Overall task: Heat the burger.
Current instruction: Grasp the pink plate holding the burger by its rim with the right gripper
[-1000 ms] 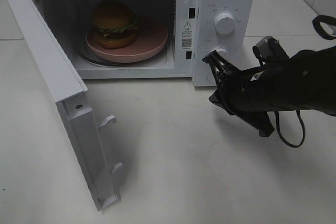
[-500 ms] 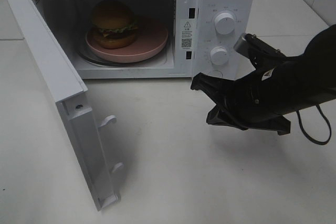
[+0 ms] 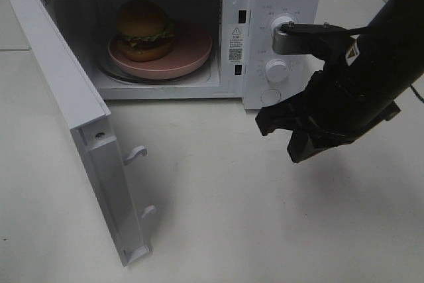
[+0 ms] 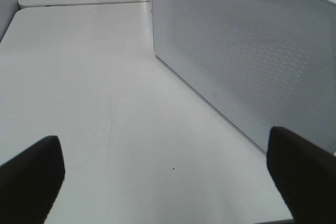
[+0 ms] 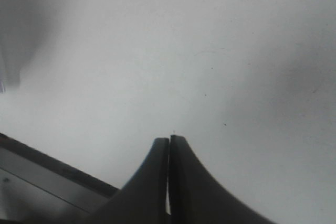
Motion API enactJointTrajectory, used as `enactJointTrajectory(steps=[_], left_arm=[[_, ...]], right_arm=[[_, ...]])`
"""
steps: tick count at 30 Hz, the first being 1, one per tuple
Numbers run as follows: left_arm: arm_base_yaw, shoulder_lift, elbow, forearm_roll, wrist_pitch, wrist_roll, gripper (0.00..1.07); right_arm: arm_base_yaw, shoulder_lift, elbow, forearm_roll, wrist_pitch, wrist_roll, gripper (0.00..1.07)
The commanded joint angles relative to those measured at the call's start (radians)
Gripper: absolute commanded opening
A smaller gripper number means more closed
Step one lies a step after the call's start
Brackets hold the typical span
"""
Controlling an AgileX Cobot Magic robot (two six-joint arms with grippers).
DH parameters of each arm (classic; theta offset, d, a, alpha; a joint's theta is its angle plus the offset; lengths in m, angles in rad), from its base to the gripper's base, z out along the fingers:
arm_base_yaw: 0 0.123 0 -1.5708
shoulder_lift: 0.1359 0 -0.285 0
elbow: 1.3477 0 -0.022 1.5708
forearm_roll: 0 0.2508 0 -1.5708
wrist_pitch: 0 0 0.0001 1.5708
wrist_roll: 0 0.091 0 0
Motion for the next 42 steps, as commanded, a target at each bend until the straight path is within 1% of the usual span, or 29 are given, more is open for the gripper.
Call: enactJointTrajectory(steps=[1, 2, 4, 5, 6, 8, 9, 10, 11, 13, 14, 15, 17, 19, 20, 21, 24, 28, 30, 31, 32, 33, 34, 35, 36, 38, 39, 41, 42], left_arm=[[-0.003, -0.024, 0.004, -0.005, -0.002, -0.001, 1.0], [-0.003, -0.024, 0.004, -0.005, -0.002, -0.001, 1.0], [-0.003, -0.024, 0.004, -0.005, -0.002, -0.001, 1.0], [-0.003, -0.024, 0.004, -0.005, -0.002, -0.001, 1.0], [-0.003, -0.024, 0.004, -0.005, -0.002, -0.001, 1.0], [-0.003, -0.024, 0.004, -0.005, -0.002, -0.001, 1.0], [-0.003, -0.024, 0.004, -0.005, -0.002, -0.001, 1.0], [-0.003, -0.024, 0.004, -0.005, -0.002, -0.001, 1.0], [-0.003, -0.024, 0.004, -0.005, -0.002, -0.001, 1.0], [-0.003, -0.024, 0.004, -0.005, -0.002, -0.001, 1.0], [-0.003, -0.024, 0.004, -0.005, -0.002, -0.001, 1.0], [-0.003, -0.024, 0.004, -0.006, -0.002, -0.001, 1.0], [-0.003, -0.024, 0.004, -0.006, -0.002, -0.001, 1.0], [-0.003, -0.024, 0.004, -0.006, -0.002, -0.001, 1.0], [-0.003, -0.024, 0.004, -0.006, -0.002, -0.001, 1.0], [-0.003, -0.024, 0.004, -0.006, -0.002, -0.001, 1.0], [-0.003, -0.024, 0.004, -0.006, -0.002, -0.001, 1.0], [-0.003, -0.024, 0.004, -0.006, -0.002, -0.001, 1.0], [-0.003, -0.024, 0.004, -0.006, -0.002, -0.001, 1.0], [-0.003, -0.024, 0.004, -0.006, -0.002, -0.001, 1.0], [-0.003, -0.024, 0.004, -0.006, -0.002, -0.001, 1.0], [-0.003, -0.024, 0.004, -0.006, -0.002, -0.001, 1.0], [-0.003, -0.024, 0.004, -0.006, -0.002, -0.001, 1.0], [-0.003, -0.024, 0.004, -0.006, -0.002, -0.001, 1.0], [-0.003, -0.024, 0.004, -0.006, -0.002, -0.001, 1.0], [-0.003, -0.024, 0.004, -0.006, -0.002, -0.001, 1.0], [-0.003, -0.024, 0.004, -0.006, -0.002, -0.001, 1.0], [-0.003, -0.024, 0.004, -0.006, -0.002, -0.001, 1.0], [-0.003, -0.024, 0.004, -0.006, -0.002, -0.001, 1.0]], right_arm=[[0.0, -0.009, -0.032, -0.031, 0.082, -0.101, 0.03], [0.0, -0.009, -0.055, -0.045, 0.123, -0.179, 0.04], [0.0, -0.009, -0.064, -0.054, 0.139, -0.213, 0.04], [0.0, -0.009, -0.081, -0.064, 0.169, -0.302, 0.04], [0.0, -0.009, -0.081, -0.064, 0.169, -0.302, 0.04], [0.0, -0.009, -0.099, -0.078, 0.197, -0.48, 0.05], [0.0, -0.009, -0.099, -0.078, 0.197, -0.48, 0.05], [0.0, -0.009, -0.106, -0.086, 0.205, -0.599, 0.05], [0.0, -0.009, -0.106, -0.086, 0.205, -0.599, 0.05], [0.0, -0.011, -0.11, -0.087, 0.204, -0.802, 0.06], [0.0, -0.011, -0.11, -0.087, 0.204, -0.802, 0.06], [0.0, -0.011, -0.11, -0.088, 0.201, -0.947, 0.07], [0.0, -0.011, -0.11, -0.088, 0.199, -1.018, 0.07], [0.0, -0.011, -0.111, -0.088, 0.196, -1.19, 0.09], [0.0, -0.011, -0.111, -0.088, 0.196, -1.19, 0.09], [0.0, -0.011, -0.111, -0.089, 0.192, -1.28, 0.1], [0.0, -0.011, -0.111, -0.097, 0.186, -1.406, 0.15], [0.0, -0.011, -0.111, -0.118, 0.169, -1.488, 0.2], [0.003, -0.011, -0.111, -0.14, 0.146, -1.525, 0.29], [0.003, -0.011, -0.111, -0.14, 0.146, -1.525, 0.29], [0.003, -0.011, -0.111, -0.158, 0.123, -1.526, 0.38], [0.003, -0.011, -0.111, -0.158, 0.123, -1.526, 0.38], [0.003, -0.011, -0.111, -0.167, 0.109, -1.525, 0.48], [0.003, -0.011, -0.111, -0.167, 0.105, -1.523, 0.53], [0.003, -0.011, -0.111, -0.167, 0.105, -1.523, 0.53], [0.003, -0.011, -0.111, -0.167, 0.084, -1.473, 0.75], [0.003, -0.011, -0.111, -0.167, 0.084, -1.473, 0.75], [0.003, -0.011, -0.111, -0.165, 0.073, -1.428, 0.87], [0.003, -0.011, -0.111, -0.165, 0.073, -1.428, 0.87]])
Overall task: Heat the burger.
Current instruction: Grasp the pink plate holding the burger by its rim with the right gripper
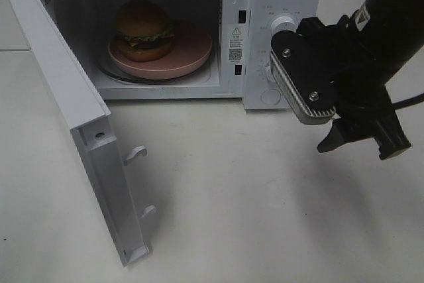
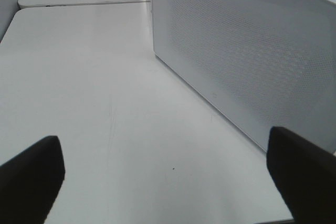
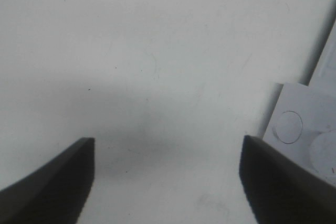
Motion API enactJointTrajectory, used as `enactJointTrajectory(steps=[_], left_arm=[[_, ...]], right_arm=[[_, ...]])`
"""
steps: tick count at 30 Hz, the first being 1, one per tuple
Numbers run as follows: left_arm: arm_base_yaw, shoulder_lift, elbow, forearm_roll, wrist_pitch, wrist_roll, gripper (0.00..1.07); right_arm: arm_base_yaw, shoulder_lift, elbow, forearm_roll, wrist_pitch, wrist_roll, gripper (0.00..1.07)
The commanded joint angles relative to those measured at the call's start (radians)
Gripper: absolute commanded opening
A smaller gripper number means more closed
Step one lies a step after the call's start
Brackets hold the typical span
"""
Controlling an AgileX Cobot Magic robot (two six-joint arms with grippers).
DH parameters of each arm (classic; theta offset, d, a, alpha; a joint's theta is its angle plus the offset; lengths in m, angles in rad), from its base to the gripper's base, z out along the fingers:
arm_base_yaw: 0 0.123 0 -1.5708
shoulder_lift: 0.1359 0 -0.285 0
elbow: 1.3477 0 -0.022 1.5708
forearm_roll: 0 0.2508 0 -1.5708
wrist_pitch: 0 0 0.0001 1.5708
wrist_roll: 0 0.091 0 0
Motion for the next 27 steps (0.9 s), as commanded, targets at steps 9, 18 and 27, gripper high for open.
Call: enactJointTrajectory(steps=[9, 18, 27], left_arm=[[-0.003, -0.024, 0.004, -0.006, -0.002, -0.001, 1.0], [-0.003, -0.024, 0.004, -0.006, -0.002, -0.001, 1.0], [-0.003, -0.024, 0.004, -0.006, -0.002, -0.001, 1.0]], right_arm=[[0.052, 0.012, -0.018, -0.066, -0.097, 0.071, 0.88], [0.116, 0.12, -0.122, -0.135, -0.148, 0.087, 0.87], [0.131, 0.213, -0.222, -0.157, -0.181, 0.094, 0.87]])
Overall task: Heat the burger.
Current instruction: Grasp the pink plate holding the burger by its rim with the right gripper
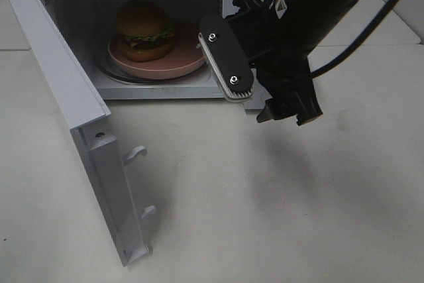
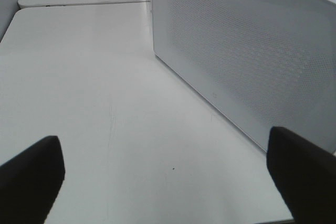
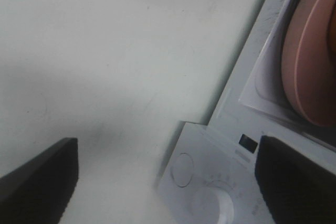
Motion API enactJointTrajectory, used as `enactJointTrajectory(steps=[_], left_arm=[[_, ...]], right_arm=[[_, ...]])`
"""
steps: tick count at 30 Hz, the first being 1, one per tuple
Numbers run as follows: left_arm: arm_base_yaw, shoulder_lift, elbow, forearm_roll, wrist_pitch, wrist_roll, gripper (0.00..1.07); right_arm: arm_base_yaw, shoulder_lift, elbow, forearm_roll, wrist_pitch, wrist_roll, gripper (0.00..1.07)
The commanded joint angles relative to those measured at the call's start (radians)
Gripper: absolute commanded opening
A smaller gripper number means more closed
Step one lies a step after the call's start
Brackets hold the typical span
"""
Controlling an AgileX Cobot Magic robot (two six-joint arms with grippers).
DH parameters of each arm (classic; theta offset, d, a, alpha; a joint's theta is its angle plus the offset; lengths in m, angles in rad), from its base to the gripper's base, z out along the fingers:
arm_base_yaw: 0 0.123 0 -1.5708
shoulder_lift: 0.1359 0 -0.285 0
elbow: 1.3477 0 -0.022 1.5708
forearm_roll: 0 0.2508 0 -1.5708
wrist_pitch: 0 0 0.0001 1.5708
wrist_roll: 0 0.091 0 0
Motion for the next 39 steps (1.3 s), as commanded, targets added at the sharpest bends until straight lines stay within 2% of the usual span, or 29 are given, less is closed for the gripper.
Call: enactJointTrajectory(steps=[1, 27, 39], left_arm=[[-0.003, -0.024, 0.004, -0.006, -0.002, -0.001, 1.0], [-0.003, -0.024, 0.004, -0.006, -0.002, -0.001, 1.0], [-0.003, -0.024, 0.004, -0.006, -0.002, -0.001, 1.0]], right_arm=[[0.004, 0.051, -0.058, -0.011, -0.026, 0.01, 0.87], [0.024, 0.338, -0.336, -0.008, -0.092, 0.027, 0.84], [0.027, 0.5, -0.525, 0.03, -0.084, 0.041, 0.82]])
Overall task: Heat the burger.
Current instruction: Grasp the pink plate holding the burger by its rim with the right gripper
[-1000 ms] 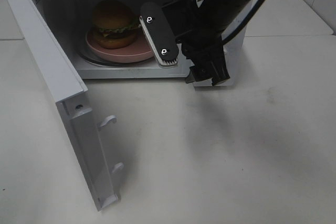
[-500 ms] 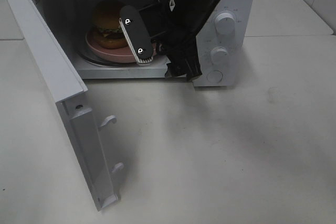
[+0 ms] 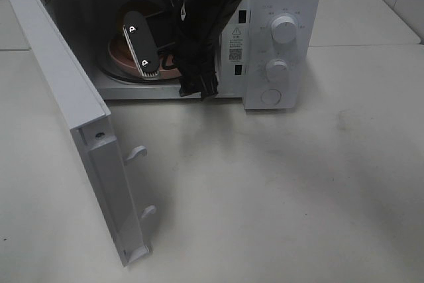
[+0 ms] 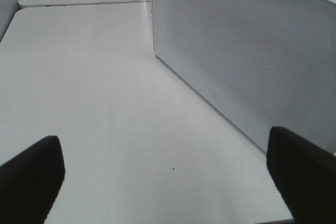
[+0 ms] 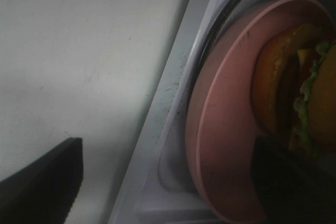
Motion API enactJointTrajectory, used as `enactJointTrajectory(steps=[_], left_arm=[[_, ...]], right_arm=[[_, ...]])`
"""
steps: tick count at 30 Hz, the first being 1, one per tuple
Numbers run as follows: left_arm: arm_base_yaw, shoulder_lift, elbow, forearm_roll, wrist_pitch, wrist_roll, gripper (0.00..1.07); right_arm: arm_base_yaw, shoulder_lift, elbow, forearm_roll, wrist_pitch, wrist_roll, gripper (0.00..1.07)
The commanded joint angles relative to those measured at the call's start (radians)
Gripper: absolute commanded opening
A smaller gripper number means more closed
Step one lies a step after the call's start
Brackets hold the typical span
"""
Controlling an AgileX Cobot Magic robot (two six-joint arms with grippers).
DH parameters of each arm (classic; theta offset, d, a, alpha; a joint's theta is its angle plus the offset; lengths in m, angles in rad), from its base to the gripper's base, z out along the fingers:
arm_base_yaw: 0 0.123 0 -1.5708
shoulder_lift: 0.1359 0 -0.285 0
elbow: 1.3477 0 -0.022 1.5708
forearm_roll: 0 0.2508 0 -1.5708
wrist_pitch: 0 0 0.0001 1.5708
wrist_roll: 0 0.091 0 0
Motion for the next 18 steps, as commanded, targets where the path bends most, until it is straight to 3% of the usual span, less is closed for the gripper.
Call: enactJointTrajectory(steps=[1, 10, 12, 18], left_arm=[[-0.003, -0.024, 0.004, -0.006, -0.002, -0.001, 1.0], [-0.003, -0.024, 0.004, -0.006, -0.002, -0.001, 1.0], [-0.003, -0.024, 0.004, -0.006, -0.002, -0.001, 1.0], [-0.003, -0.024, 0.004, -0.006, -0.002, -0.001, 1.0]], right_arm=[[0.003, 0.044, -0.052, 0.025, 0.008, 0.012, 0.82], [0.003, 0.146, -0.168, 0.037, 0.038, 0.024, 0.82], [0.003, 0.203, -0.249, 0.054, 0.079, 0.052, 0.81], [0.003, 0.266, -0.335, 0.063, 0.108, 0.084, 0.8]])
